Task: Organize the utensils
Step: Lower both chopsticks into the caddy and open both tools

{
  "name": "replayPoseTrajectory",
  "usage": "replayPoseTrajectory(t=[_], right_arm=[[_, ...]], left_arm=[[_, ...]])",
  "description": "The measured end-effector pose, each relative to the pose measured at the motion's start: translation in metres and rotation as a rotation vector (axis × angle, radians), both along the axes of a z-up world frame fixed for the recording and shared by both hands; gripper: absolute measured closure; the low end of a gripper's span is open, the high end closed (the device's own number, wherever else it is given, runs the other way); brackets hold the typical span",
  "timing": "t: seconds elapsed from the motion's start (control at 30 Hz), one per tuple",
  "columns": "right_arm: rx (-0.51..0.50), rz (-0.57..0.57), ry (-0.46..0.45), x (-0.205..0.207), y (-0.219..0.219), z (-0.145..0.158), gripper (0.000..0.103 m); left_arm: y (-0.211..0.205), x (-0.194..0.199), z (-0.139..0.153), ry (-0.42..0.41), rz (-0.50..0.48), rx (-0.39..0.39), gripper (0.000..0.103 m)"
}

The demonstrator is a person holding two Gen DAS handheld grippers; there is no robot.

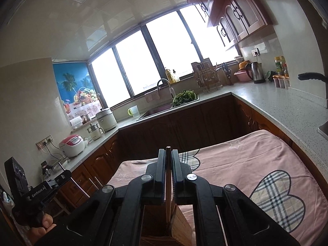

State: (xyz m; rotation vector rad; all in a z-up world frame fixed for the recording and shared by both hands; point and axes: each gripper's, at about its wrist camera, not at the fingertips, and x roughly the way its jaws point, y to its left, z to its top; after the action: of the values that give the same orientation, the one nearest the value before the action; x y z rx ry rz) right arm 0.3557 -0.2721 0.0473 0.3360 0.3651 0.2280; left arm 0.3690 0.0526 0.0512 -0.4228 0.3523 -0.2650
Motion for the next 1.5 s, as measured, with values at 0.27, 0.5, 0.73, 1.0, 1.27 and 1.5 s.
replayPoseTrajectory(t=[0.27,0.5,0.73,1.0,1.27,1.5], right_arm=[[-0.009,0.035,0.094,0.016,0.012,-0.034,0.098],[-0.026,0.036,0.108,0.018,0.015,-0.037,0.097],[-0.017,0.031,0.115,0.021,0.012,-0.040,0.097],[-0.016,0.032,0.117,0.021,0.012,-0.040,0.096],[0.004,0.024,0.115,0.016,0.012,-0.042,0.081],[0.034,0.035,0.084,0.007,0.009,-0.036,0.043]], left_arm=[[-0.018,0.006,-0.027,0.062,-0.057,0.030,0.099],[-0.029,0.005,-0.036,0.082,-0.080,0.071,0.098],[-0.028,0.008,-0.033,0.093,-0.083,0.063,0.098],[-0.026,0.011,-0.033,0.104,-0.085,0.057,0.098],[-0.025,0.009,-0.031,0.103,-0.087,0.053,0.085],[-0.022,0.005,-0.030,0.100,-0.054,0.057,0.041]])
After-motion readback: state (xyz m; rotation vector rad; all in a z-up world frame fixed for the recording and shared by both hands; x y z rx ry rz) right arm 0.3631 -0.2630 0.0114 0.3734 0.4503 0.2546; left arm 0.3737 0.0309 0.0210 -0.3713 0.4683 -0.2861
